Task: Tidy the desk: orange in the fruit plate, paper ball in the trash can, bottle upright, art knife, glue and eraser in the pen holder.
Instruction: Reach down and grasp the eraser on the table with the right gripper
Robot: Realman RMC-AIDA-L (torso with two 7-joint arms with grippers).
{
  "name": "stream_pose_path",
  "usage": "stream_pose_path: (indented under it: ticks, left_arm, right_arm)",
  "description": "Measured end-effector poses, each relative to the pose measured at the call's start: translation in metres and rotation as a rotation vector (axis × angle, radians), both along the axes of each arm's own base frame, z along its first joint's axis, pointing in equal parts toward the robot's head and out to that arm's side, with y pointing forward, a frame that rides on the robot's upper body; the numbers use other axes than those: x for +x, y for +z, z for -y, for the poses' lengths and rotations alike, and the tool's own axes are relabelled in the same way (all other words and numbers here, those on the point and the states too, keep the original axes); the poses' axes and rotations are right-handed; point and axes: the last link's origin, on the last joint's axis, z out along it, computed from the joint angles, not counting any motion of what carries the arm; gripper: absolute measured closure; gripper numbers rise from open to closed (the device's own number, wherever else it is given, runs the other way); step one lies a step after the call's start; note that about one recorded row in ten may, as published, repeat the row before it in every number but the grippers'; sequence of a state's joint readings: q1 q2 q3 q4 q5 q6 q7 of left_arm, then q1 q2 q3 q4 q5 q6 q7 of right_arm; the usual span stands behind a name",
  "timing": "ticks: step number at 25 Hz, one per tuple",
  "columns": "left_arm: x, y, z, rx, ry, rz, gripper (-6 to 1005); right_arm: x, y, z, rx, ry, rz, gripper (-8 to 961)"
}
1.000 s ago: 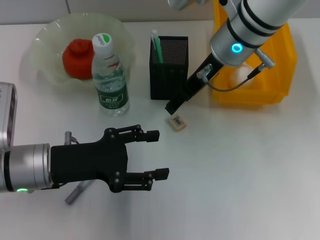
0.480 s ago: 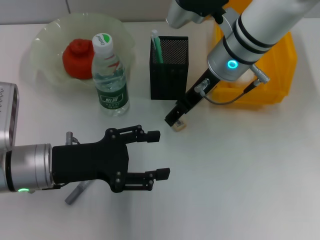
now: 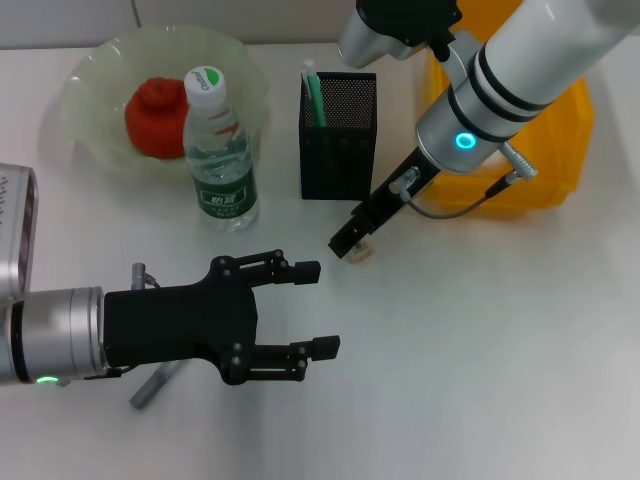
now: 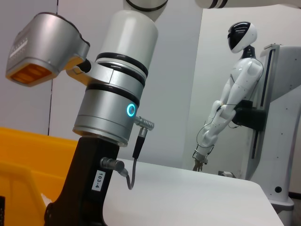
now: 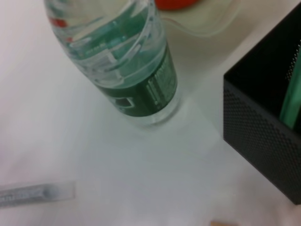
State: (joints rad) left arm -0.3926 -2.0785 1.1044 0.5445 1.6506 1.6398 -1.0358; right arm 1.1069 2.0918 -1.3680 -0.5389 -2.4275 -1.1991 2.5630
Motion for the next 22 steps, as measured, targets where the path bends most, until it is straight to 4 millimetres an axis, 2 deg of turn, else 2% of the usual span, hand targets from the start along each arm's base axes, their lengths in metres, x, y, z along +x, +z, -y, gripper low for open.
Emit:
stream_pose_path:
  ticks: [10, 13, 22]
  left_arm:
    - [-0.0003, 0.0000, 0.0004, 0.000, 0.001, 0.000, 199]
    - [-0.0003, 0.0000, 0.0004, 0.000, 0.001, 0.000, 199]
    - [-0.0006, -0.0007, 0.0008, -0.002, 0.003, 0.001, 199]
  right_arm:
    - [0.0039, -0.0066, 0.0048, -0.011, 0.007, -0.010, 188]
    - [0.0046, -0.0074, 0.0051, -0.011, 0.009, -0.009, 298]
    - [0.0061, -0.0079, 0.0045, -0.004, 0.012, -0.005, 300]
